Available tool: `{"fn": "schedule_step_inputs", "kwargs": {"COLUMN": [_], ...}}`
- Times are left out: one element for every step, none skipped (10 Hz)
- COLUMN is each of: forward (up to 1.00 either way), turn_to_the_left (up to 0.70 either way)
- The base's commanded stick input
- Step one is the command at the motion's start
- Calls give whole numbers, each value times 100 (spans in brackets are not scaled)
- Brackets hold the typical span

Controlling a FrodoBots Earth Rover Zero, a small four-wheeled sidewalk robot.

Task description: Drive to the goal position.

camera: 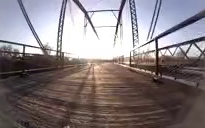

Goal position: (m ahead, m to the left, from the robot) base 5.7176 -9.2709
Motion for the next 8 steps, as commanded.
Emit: {"fn": "schedule_step_inputs", "kwargs": {"forward": [70,70,70,70,70,70,70,70], "turn_to_the_left": [0,0,0,0,0,0,0,0]}}
